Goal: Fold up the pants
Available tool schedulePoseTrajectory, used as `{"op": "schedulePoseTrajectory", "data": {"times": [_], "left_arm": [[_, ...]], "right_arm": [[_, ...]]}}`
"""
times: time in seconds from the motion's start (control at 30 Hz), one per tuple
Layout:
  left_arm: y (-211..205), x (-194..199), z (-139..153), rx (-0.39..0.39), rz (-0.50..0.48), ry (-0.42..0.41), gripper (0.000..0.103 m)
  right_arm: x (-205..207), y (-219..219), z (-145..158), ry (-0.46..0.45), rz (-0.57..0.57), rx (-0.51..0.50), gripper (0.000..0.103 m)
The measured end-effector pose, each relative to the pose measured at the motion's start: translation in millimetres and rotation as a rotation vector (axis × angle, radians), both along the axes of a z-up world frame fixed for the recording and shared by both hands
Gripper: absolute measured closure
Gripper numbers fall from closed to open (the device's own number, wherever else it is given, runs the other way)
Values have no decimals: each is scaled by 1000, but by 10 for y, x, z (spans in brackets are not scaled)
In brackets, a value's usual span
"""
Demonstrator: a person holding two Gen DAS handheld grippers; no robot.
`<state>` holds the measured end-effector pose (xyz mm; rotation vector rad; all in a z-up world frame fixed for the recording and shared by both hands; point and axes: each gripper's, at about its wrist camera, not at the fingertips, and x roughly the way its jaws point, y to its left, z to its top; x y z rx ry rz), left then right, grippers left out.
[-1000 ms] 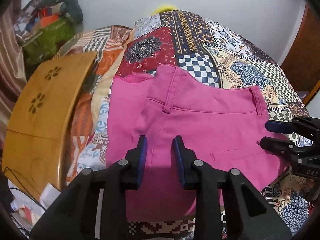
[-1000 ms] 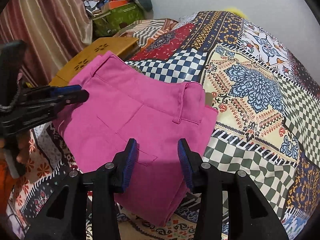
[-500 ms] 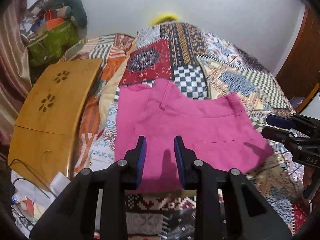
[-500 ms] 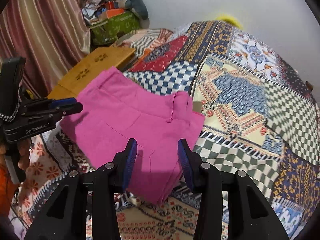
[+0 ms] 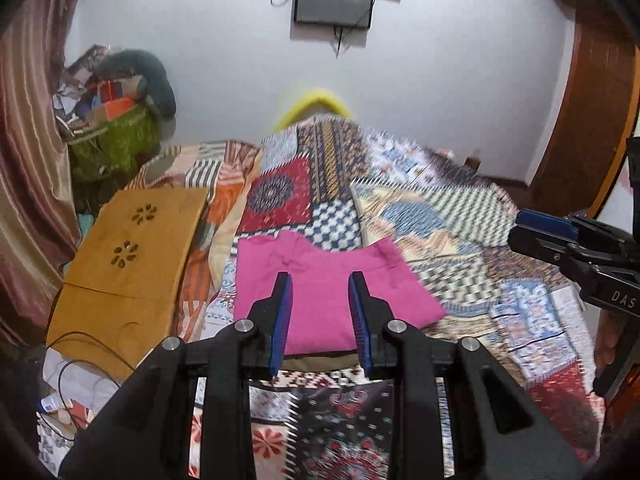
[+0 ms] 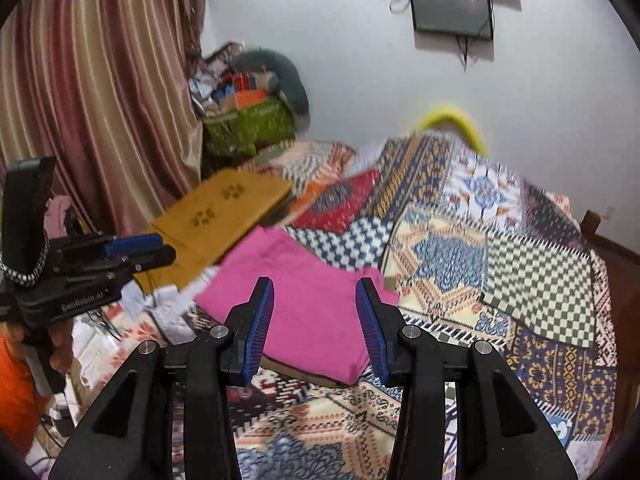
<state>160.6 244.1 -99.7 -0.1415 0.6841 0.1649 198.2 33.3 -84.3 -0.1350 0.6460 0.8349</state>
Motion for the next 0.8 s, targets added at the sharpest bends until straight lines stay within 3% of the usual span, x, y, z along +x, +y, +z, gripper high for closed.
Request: {"op": "schedulePoseTrajectory", "data": {"times": [0.17,0.3,0.57,0.67,0.8], "left_arm": [[-271,-415,421,2,-4,-101,74],[-521,-822,792,53,13,-209,74],[-920,-1478,1179,125,43,-351,74],[-1067,-1699,1237,140,43,-392,66],[-1250,-1968,1293,173,56,-459,46]], "right_arm": [[-409,-187,358,-90,0,88,64],[-732,-347,629,-153,11,159,64],[-1294,-664,954,-251,17,265,64],[-1462,-773,1021,-280,14,310,64],[-1615,-851,1061,-281,27,349,64]]}}
